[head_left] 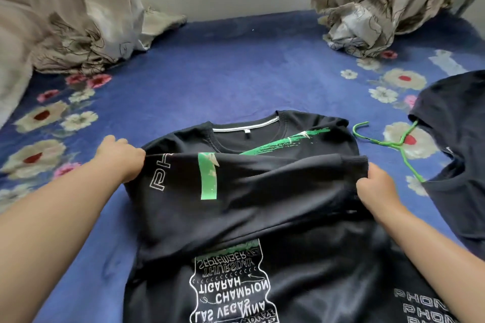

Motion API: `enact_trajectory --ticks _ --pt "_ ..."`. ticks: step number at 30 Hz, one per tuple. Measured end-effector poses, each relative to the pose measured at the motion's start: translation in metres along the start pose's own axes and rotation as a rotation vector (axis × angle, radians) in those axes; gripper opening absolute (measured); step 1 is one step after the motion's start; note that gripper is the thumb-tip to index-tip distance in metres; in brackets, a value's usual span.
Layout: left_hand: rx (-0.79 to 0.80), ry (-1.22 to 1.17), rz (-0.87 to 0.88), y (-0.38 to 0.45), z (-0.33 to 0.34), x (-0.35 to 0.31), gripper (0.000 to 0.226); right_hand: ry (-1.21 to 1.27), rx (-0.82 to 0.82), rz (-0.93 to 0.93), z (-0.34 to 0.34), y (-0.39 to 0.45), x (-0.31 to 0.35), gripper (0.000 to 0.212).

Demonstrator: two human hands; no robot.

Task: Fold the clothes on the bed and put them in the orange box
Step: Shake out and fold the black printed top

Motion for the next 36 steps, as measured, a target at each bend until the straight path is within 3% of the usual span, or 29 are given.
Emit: enact_trajectory --ticks 3,6,8,10,12,15,17,19,23,26,29,31,33,36 --pt "-0.049 0.043 -0.189 0.008 0.008 0.004 0.028 -0.083 -0.083 -0.093 0.008 0.008 0.013 0.02" --pt "-0.298 -0.192 -0.386 0.014 0.015 -0.015 0.027 -0.042 -0.191 -0.062 0.008 0.028 0.014 0.025" --pt "-0.584 -0.443 -0.317 0.016 0.022 -0.043 0.026 0.015 -0.221 0.059 0.009 0.035 0.005 0.027" --pt "-0.747 -0.532 -0.073 0.019 0.023 -0.08 0.034 -0.037 -0.198 0.018 0.018 0.037 -0.001 0.032" --pt "-0.65 -0.582 0.051 0.022 0.027 -0.112 0.061 -0.079 -0.128 -0.049 0.033 0.035 0.004 0.039" --pt "-0.403 -0.587 -0.009 0.032 0.049 -0.139 0.072 -0.158 -0.035 0.045 0.054 0.043 0.007 0.058" --pt "-0.398 -0.552 -0.022 0.035 0.055 -0.143 0.076 -0.195 -0.064 0.111 0.057 0.051 0.008 0.054" --pt "-0.432 -0.545 -0.025 0.036 0.06 -0.146 0.077 -0.216 -0.086 0.095 0.058 0.054 0.008 0.034" --pt "-0.466 -0.545 -0.008 0.037 0.061 -0.148 0.092 -0.166 -0.113 -0.07 0.051 0.049 0.004 0.025" --pt "-0.476 -0.543 0.023 0.038 0.063 -0.15 0.098 -0.112 -0.153 -0.08 0.041 0.049 0.0 0.029" --pt "-0.49 -0.535 0.028 0.04 0.064 -0.149 0.097 -0.149 -0.047 0.029 0.047 0.053 -0.005 0.038" --pt "-0.504 -0.548 0.022 0.042 0.066 -0.149 0.096 -0.059 0.016 0.025 0.055 0.056 -0.003 0.024" --pt "-0.502 -0.552 0.028 0.043 0.066 -0.15 0.096 0.08 0.033 -0.05 0.054 0.056 0.004 0.013" --pt "-0.482 -0.547 0.025 0.041 0.063 -0.148 0.098 0.104 -0.05 -0.258 0.032 0.056 0.016 0.024"
Point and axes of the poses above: each hand's wrist, its own y-axis towards the middle knuckle, its own z-axis out of the palm, x = y × z, the point moved 3 cm from there along y, towards the middle knuckle, and after that the axes turned 15 degrees about z, right-handed, at the moved point
